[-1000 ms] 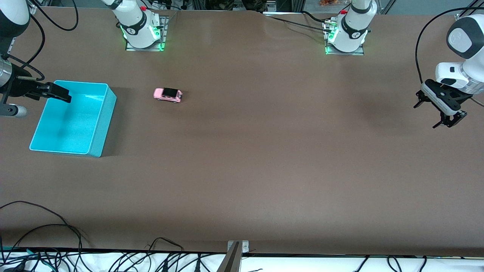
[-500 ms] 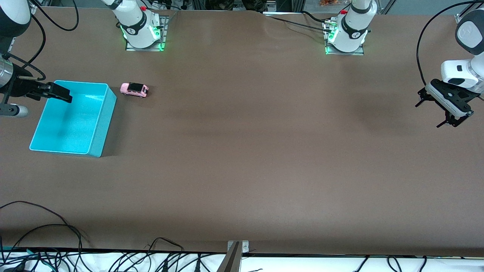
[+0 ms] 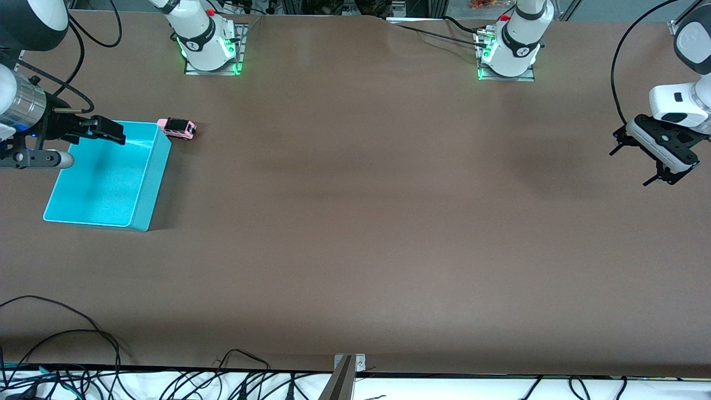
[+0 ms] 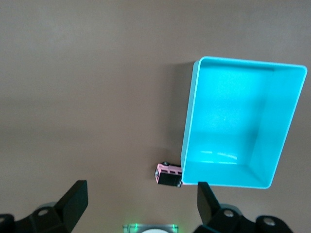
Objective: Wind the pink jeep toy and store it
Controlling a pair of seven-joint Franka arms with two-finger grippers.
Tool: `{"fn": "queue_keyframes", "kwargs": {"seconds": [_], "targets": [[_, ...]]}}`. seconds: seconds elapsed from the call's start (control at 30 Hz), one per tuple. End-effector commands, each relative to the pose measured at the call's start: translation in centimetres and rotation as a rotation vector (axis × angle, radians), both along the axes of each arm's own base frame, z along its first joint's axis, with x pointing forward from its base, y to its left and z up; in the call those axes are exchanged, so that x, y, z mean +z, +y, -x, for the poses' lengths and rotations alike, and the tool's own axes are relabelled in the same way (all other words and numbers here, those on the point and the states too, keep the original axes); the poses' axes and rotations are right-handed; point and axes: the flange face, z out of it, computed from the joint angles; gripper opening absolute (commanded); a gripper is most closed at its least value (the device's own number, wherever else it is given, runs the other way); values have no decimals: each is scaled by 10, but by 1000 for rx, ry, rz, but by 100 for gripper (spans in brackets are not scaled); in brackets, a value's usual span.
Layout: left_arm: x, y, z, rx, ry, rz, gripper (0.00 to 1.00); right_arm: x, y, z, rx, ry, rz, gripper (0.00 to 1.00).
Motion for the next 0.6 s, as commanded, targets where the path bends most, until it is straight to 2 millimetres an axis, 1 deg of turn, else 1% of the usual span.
{"fn": "queue_keyframes", "kwargs": {"seconds": [0.0,0.07,0.13,0.23,0.3,0.37,0.43,0.47,0.57], "targets": [[30,-11,0,66,29,-7,100,-11,7,11,105,63,-16,100],[37,-16,-2,72,33,-13,100,-15,6,14,144,75,-26,100],[46,-16,-2,96,35,-29,100,-22,4,17,184,90,-35,100],[60,-33,-2,132,49,-30,100,-27,2,27,227,107,-44,100],[69,-39,0,164,58,-27,100,-32,0,37,251,117,-49,100],[81,-45,-1,199,68,-25,100,-39,-4,50,265,114,-52,100],[94,-47,0,230,79,-22,100,-47,-11,69,269,90,-51,100],[99,-47,1,242,81,-24,100,-52,-11,79,274,80,-50,100],[117,-48,3,297,91,-22,100,-69,-11,117,276,47,-42,100]]}}
